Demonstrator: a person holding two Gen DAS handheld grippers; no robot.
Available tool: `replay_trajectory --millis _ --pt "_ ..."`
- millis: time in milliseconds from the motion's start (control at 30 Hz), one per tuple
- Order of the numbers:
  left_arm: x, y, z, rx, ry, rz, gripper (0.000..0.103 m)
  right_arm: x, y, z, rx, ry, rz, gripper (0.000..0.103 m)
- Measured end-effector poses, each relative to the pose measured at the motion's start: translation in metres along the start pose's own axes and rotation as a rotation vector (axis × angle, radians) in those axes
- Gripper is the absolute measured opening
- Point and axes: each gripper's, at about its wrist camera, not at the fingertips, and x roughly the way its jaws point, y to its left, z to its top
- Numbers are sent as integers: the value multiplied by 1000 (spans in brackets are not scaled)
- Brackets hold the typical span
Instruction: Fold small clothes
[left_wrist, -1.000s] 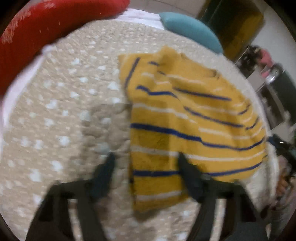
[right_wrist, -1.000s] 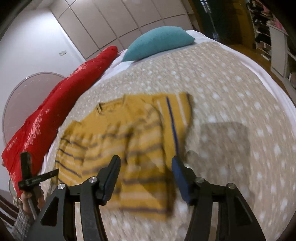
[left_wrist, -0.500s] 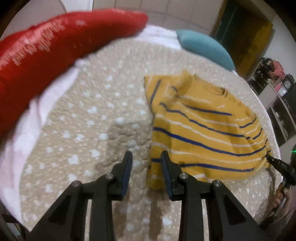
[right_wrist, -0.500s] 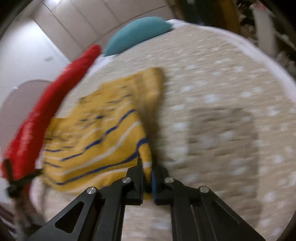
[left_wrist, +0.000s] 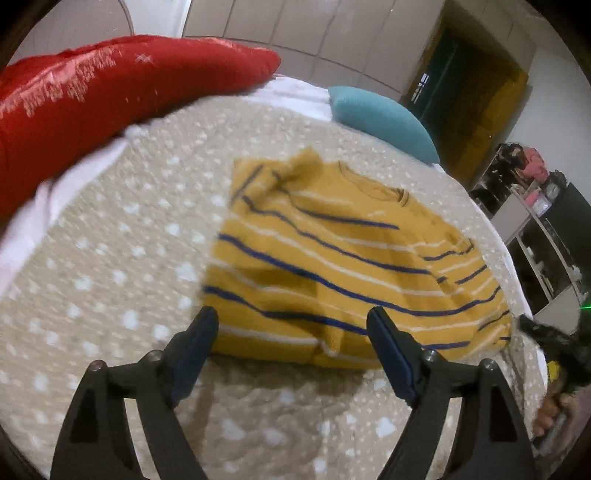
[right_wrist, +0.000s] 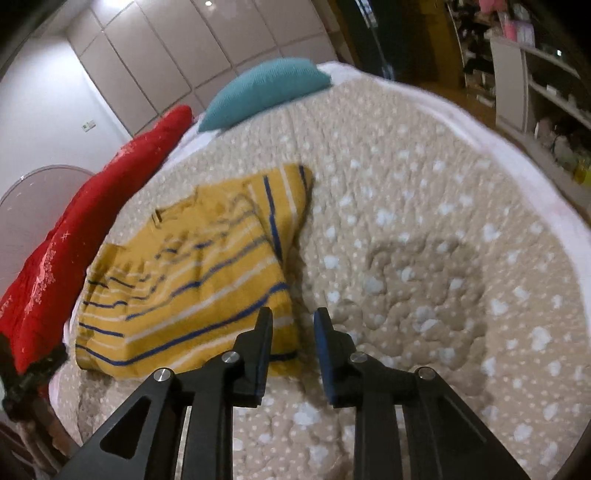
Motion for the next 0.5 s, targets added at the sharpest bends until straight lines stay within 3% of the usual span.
replay_trajectory --millis 100,233,433,500 --pt "11 1 -15 16 -46 49 81 -13 23 6 -46 -28 9 25" --pt "6 14 -32 -20 -112 51 83 -3 74 11 -157 -13 34 25" --pt "-1 37 -37 -113 -109 -27 84 65 152 5 -262 88 57 25" --pt "-7 41 -39 -122 -116 -30 84 93 162 4 -297 126 5 25"
